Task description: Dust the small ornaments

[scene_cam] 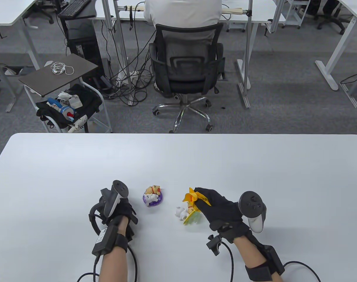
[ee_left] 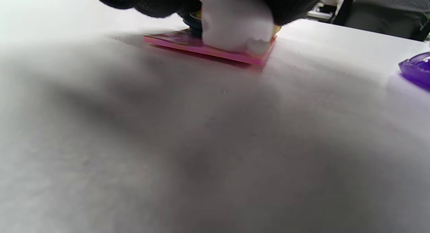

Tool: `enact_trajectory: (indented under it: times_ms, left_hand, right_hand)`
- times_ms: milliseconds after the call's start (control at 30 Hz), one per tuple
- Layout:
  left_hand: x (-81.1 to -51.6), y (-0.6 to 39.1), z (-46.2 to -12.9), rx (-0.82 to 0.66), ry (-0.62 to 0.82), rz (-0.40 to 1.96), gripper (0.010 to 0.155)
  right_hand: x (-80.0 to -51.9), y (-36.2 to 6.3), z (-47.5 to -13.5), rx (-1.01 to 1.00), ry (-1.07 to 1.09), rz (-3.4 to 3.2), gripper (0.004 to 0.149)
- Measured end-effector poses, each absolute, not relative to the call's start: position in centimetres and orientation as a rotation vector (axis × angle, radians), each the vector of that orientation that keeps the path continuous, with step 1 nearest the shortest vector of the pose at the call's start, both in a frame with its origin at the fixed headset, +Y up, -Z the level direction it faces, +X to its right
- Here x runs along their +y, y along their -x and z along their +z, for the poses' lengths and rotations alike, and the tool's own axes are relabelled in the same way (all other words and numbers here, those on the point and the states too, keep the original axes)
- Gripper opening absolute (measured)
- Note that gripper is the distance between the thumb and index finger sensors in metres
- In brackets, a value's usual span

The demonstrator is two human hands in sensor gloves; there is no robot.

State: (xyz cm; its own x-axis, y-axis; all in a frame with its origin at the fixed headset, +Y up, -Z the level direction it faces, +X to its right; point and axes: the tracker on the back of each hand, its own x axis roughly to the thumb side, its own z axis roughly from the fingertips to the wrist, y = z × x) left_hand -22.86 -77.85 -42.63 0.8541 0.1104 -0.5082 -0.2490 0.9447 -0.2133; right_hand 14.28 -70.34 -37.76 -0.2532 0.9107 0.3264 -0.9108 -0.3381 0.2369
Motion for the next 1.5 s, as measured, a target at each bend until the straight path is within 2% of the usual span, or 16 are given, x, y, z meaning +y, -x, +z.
enact_trajectory:
  times_ms: [233,367,467,600,800,1033,1133,1200,1300,1400,1500]
  left_hand:
    - [-78.0,22.7,-42.9,0.499,0.270,0.169,0.064]
    - [-76.8,23.1,-42.0,0.512,0.129,0.264,0.061]
    - [-75.0,23.4,-40.9,0.496,0.044,0.453,0.061]
    - [-73.9,22.6,-38.9,0.407,0.030,0.930,0.060]
    - [-74.9,18.5,-37.2,0.186,0.159,1.390,0.058]
    - [-77.5,12.8,-36.9,-0.114,0.421,1.784,0.057]
    - [-79.1,11.4,-36.6,-0.136,0.557,2.064,0.058]
    - [-80.4,10.7,-36.3,-0.129,0.653,2.211,0.056]
    - [-80.9,10.4,-36.3,-0.130,0.697,2.181,0.054]
    - [-80.5,10.4,-36.3,-0.153,0.660,2.047,0.055]
    - [-80.4,10.4,-36.5,-0.174,0.628,2.057,0.055]
  right_hand:
    - [-70.5,-14.1,-37.8,0.015,-0.490,1.863,0.049]
    - [-70.5,-14.1,-37.9,0.020,-0.494,1.887,0.049]
    - [-70.8,-13.9,-38.0,0.028,-0.498,1.920,0.049]
    - [-71.9,-13.5,-38.3,0.065,-0.509,1.997,0.052]
    - [-72.4,-12.3,-37.8,0.009,-0.550,2.086,0.060]
    - [-71.1,-9.7,-34.2,-0.406,-0.745,2.256,0.050]
    - [-70.4,-8.8,-32.9,-0.566,-0.843,2.296,0.050]
    - [-70.2,-8.6,-32.9,-0.588,-0.852,2.352,0.049]
    - [-70.8,-9.4,-34.1,-0.567,-0.764,2.370,0.049]
    - [-71.5,-11.1,-35.6,-0.505,-0.640,2.386,0.050]
    - [-70.9,-11.5,-35.5,-0.480,-0.605,2.325,0.050]
